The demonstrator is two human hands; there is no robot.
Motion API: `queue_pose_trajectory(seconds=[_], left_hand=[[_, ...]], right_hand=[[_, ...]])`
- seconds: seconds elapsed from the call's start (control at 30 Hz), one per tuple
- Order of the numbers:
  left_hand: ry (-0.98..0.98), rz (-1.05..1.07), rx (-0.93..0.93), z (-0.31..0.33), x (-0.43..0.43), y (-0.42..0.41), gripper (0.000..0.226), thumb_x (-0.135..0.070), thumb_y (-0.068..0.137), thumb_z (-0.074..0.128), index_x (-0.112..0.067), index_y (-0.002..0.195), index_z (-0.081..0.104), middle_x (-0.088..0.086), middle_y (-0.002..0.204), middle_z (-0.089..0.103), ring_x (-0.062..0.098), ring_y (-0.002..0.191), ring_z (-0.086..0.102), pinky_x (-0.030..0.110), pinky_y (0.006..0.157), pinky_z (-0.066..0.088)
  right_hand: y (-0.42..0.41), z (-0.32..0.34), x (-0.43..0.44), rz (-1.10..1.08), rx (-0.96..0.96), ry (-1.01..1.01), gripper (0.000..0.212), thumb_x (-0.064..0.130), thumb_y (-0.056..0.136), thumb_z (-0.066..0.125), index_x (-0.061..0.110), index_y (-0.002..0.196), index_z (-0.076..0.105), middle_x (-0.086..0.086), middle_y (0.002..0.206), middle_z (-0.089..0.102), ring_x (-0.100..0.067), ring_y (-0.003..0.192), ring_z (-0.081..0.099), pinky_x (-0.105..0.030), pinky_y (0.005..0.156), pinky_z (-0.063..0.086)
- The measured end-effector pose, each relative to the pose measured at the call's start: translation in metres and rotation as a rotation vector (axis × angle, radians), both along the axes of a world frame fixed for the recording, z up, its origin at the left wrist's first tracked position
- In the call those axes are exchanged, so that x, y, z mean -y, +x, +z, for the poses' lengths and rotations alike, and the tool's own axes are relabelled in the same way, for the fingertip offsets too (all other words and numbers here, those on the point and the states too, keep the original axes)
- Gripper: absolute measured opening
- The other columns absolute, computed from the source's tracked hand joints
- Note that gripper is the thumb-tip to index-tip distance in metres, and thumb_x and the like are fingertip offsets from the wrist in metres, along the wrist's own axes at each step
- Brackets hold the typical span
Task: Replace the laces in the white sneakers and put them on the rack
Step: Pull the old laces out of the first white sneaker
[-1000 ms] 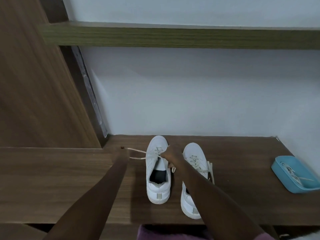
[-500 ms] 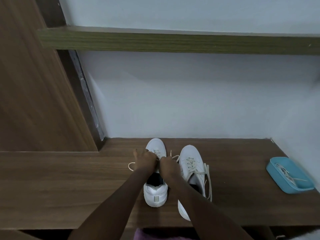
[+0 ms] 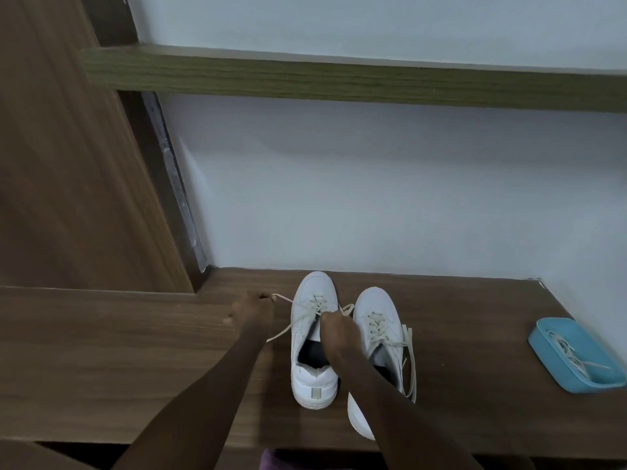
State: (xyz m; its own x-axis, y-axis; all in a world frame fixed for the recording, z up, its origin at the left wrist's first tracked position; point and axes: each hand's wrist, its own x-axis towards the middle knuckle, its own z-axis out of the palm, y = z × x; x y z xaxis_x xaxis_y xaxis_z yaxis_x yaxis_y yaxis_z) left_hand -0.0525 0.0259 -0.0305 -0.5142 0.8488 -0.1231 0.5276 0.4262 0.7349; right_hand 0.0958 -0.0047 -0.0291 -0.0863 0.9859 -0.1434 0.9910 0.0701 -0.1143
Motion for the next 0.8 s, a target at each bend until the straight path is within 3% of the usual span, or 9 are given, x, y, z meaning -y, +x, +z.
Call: queue_pose_trajectory(seconds=[0.1,0.2,0.27,0.33,0.43,0.53,0.7,0.8], left_hand=[[-0.019,0.178,0.025,-0.002,0.000,-0.010,0.019,-0.024,0.087,0.060,-0.017,0.095,0.075,0.014,0.099,0.070,0.035,0.097,0.060,0.041,0.092,0.045],[-0.087,0.195,-0.108,-0.005,0.005,-0.009,0.027,-0.023,0.090,0.054,-0.005,0.102,0.069,0.019,0.107,0.064,0.036,0.104,0.058,0.041,0.094,0.042],[-0.072,0.053,-0.223,-0.009,0.007,0.001,0.028,-0.022,0.087,0.055,-0.005,0.107,0.063,0.016,0.109,0.062,0.035,0.106,0.058,0.037,0.089,0.042],[0.027,-0.225,-0.361,-0.013,0.007,0.012,0.035,-0.027,0.079,0.054,-0.013,0.111,0.059,0.008,0.109,0.064,0.031,0.107,0.058,0.034,0.084,0.041],[-0.002,-0.589,-0.613,-0.007,0.003,0.037,0.037,-0.037,0.089,0.048,-0.034,0.124,0.055,-0.010,0.130,0.056,0.015,0.129,0.041,0.043,0.101,0.029],[-0.106,-0.769,-0.810,0.000,0.004,0.063,0.029,-0.029,0.090,0.045,-0.031,0.113,0.063,-0.011,0.123,0.059,0.013,0.134,0.033,0.054,0.105,0.019],[-0.140,-0.626,-0.839,0.003,0.010,0.063,0.029,-0.024,0.092,0.044,-0.028,0.110,0.066,-0.004,0.110,0.064,0.017,0.120,0.045,0.054,0.108,0.015],[-0.078,-0.521,-0.723,0.008,0.017,0.059,0.027,-0.029,0.091,0.046,-0.029,0.108,0.068,-0.004,0.109,0.064,0.015,0.116,0.048,0.050,0.109,0.014]], right_hand=[[0.007,0.001,0.000,-0.013,-0.005,0.014,0.029,-0.002,0.096,0.040,0.002,0.120,0.056,-0.014,0.119,0.062,-0.028,0.110,0.061,-0.033,0.087,0.049],[0.010,0.000,0.002,-0.027,-0.006,0.021,0.030,-0.003,0.095,0.039,0.002,0.118,0.058,-0.015,0.120,0.062,-0.029,0.109,0.062,-0.034,0.086,0.050],[0.010,-0.002,0.004,-0.034,-0.012,0.016,0.030,-0.001,0.095,0.039,0.002,0.116,0.060,-0.014,0.118,0.063,-0.029,0.108,0.062,-0.034,0.086,0.049],[0.011,-0.003,0.004,-0.038,-0.022,0.013,0.029,0.001,0.095,0.039,0.003,0.115,0.060,-0.014,0.117,0.064,-0.029,0.108,0.062,-0.034,0.086,0.049],[0.012,-0.004,0.005,-0.032,-0.027,0.019,0.029,0.002,0.096,0.038,0.003,0.115,0.060,-0.014,0.118,0.063,-0.030,0.109,0.061,-0.035,0.087,0.048],[0.013,-0.003,0.006,-0.021,-0.029,0.030,0.029,0.003,0.097,0.038,0.003,0.116,0.060,-0.014,0.118,0.063,-0.030,0.109,0.061,-0.036,0.088,0.048],[0.013,-0.005,0.007,-0.004,-0.018,0.016,0.027,0.004,0.096,0.041,0.003,0.115,0.061,-0.015,0.116,0.064,-0.030,0.107,0.062,-0.036,0.086,0.049],[0.014,-0.008,0.008,0.012,-0.017,0.033,0.027,0.003,0.096,0.041,0.003,0.114,0.061,-0.014,0.114,0.064,-0.030,0.106,0.062,-0.035,0.085,0.049]])
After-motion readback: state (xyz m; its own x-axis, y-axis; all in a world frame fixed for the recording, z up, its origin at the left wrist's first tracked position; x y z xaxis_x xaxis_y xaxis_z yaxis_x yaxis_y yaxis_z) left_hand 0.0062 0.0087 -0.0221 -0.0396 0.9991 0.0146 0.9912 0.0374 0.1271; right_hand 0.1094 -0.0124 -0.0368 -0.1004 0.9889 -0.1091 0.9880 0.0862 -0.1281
